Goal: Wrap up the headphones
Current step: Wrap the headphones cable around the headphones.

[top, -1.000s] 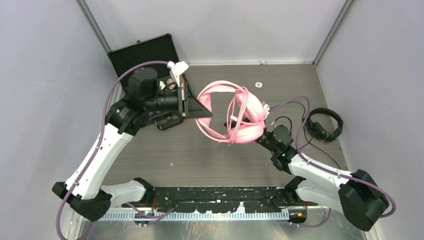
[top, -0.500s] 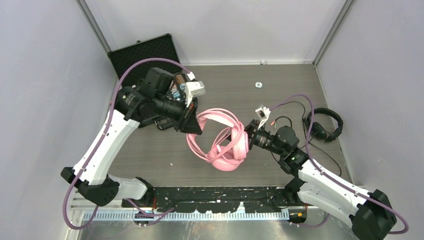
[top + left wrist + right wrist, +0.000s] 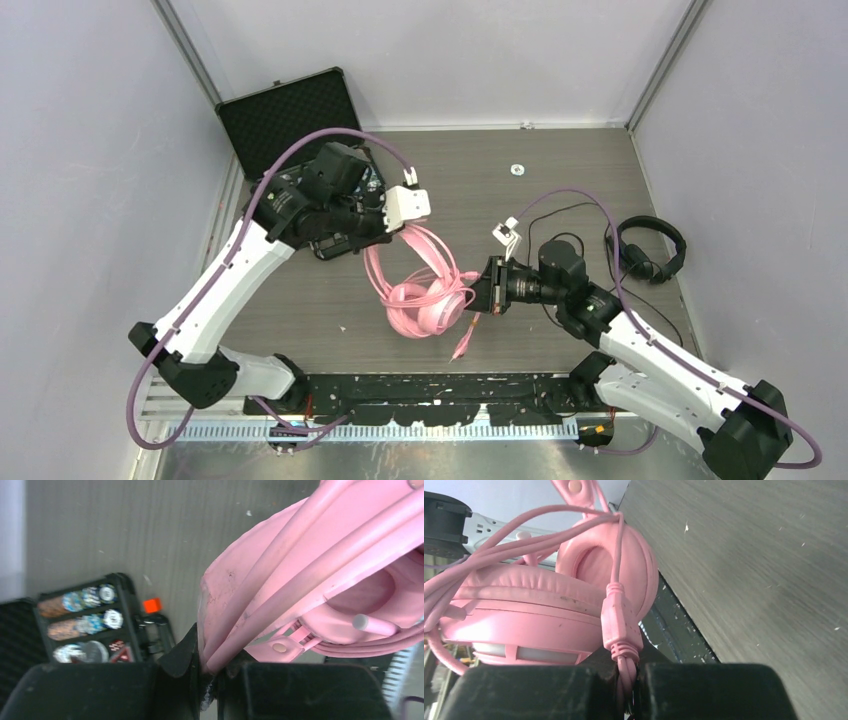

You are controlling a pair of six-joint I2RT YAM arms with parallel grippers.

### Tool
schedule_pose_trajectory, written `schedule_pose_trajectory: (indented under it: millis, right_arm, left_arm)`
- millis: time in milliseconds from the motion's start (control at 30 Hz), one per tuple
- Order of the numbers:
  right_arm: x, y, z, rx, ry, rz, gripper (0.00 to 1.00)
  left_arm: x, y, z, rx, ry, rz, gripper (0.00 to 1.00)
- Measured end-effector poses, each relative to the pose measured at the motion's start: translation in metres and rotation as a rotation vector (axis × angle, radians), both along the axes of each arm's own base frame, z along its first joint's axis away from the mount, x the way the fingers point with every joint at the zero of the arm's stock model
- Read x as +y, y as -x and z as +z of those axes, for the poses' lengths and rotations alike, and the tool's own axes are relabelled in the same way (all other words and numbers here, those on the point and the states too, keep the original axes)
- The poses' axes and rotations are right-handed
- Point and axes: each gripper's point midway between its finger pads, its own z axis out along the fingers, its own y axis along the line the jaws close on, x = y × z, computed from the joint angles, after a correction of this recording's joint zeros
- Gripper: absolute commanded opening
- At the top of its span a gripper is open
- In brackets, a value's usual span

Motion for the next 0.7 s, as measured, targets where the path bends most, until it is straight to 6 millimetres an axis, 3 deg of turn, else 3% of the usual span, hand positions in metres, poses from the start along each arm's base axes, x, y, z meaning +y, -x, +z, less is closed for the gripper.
schedule_pose_trajectory:
  millis: [333, 700]
  right_arm:
    - [0.004, 0.005, -0.009, 0.139, 0.039, 0.029, 0.0]
    - [0.005, -0.001, 0.001, 0.161, 0.035, -0.008, 0.0]
  left_arm:
    - [-0.011, -0.01, 0.011, -0.293, -0.076, -0.16, 0.0]
    - [-0.019, 0.003, -0.001, -0.282, -0.077, -0.245, 0.0]
